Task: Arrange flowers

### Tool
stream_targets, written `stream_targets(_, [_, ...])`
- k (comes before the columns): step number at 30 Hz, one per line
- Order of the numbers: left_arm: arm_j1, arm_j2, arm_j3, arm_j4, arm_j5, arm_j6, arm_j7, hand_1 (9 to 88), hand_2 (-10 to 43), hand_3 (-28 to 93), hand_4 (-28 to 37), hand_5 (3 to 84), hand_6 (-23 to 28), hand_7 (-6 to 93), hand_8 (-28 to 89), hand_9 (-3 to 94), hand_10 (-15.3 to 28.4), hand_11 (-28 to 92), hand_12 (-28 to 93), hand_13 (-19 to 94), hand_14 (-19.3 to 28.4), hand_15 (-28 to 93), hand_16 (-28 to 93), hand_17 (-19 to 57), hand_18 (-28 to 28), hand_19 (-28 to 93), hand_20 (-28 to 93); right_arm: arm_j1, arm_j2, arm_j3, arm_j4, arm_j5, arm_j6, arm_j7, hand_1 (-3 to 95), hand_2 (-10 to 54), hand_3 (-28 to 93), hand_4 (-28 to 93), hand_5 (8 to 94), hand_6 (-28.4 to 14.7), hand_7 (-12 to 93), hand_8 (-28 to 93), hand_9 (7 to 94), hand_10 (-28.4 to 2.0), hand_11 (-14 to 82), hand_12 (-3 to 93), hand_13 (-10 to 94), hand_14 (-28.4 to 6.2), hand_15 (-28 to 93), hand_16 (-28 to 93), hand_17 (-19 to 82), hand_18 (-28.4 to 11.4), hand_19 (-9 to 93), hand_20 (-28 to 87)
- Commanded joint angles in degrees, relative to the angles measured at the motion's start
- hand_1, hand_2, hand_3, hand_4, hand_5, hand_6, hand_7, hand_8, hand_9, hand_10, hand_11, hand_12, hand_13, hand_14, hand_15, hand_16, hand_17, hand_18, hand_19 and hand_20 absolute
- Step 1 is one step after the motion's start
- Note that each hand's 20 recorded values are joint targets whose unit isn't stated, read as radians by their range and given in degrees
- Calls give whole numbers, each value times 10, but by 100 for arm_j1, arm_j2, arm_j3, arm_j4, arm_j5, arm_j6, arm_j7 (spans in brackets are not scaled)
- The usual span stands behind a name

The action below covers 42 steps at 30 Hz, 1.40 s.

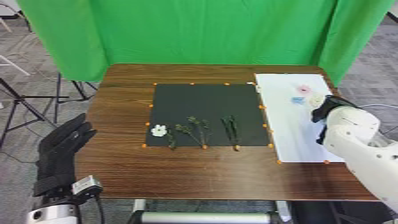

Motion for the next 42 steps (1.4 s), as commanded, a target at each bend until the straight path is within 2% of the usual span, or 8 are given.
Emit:
stream_targets(1, [40,-31,-7,-9,30,-49,-36,270,36,815,-191,417,115,157,-109,338,200,386,70,236,269,660,-174,-94,213,597,30,-145,-115,2,-18,-1,35,57,324,-14,821,-226,533,-108,151,-94,541,-230,210,159,617,-136,793,140,363,-238,932,-5])
stream_targets(7, [20,-68,-13,-13,87,-89,-98,270,36,817,-189,418,115,156,-109,338,200,386,71,237,268,660,-174,-94,214,598,29,-85,-75,-194,4,-169,223,72,358,-23,826,-232,549,-102,158,-95,581,-220,232,161,637,-128,791,141,380,-231,932,10])
stream_targets(11, [11,-87,-20,-10,95,-102,-114,270,35,818,-189,418,115,156,-109,338,199,386,71,235,268,660,-174,-94,214,598,29,-37,-16,-376,28,-298,420,100,412,-43,834,-250,578,-88,182,-103,628,-200,265,163,661,-117,786,147,401,-227,932,38])
stream_targets(14, [2,-110,-24,-6,128,-126,-155,271,34,819,-189,418,115,157,-109,338,199,387,71,235,269,659,-174,-94,213,598,29,2,76,-579,46,-389,729,122,420,-46,836,-253,582,-87,187,-105,636,-198,272,164,666,-114,785,149,407,-225,932,44])
stream_targets(17, [5,-101,-9,-3,109,-102,-107,271,35,818,-189,417,115,157,-109,338,198,388,71,236,268,659,-174,-94,213,598,29,79,136,-765,74,-487,980,101,522,-83,784,-278,647,-72,244,15,755,-136,197,291,719,-84,766,175,444,-212,932,86])
stream_targets(23, [26,-136,-39,-18,141,-125,-159,271,35,818,-189,417,115,157,-109,338,199,388,70,235,269,659,-174,-94,213,598,28,102,228,-949,56,-614,1369,32,569,-86,756,-282,722,-35,336,43,852,-89,190,358,778,-54,742,189,474,-201,932,127])
stream_targets(30, [45,-138,-47,-31,146,-124,-168,272,35,818,-190,417,115,157,-109,338,199,388,70,235,269,659,-174,-94,213,598,28,78,263,-910,-125,-890,1561,-90,571,-86,761,-282,743,-28,335,46,873,-78,195,365,802,-46,729,196,483,-200,932,140])
stream_targets(42, [136,-198,-140,-81,189,-111,-225,270,35,819,-190,418,116,156,-109,338,200,386,70,236,269,660,-175,-94,213,598,28,401,104,-1094,-1099,-1173,1713,-1150,570,-90,772,-283,760,-28,319,55,880,-79,216,362,811,-46,725,205,487,-203,932,156])
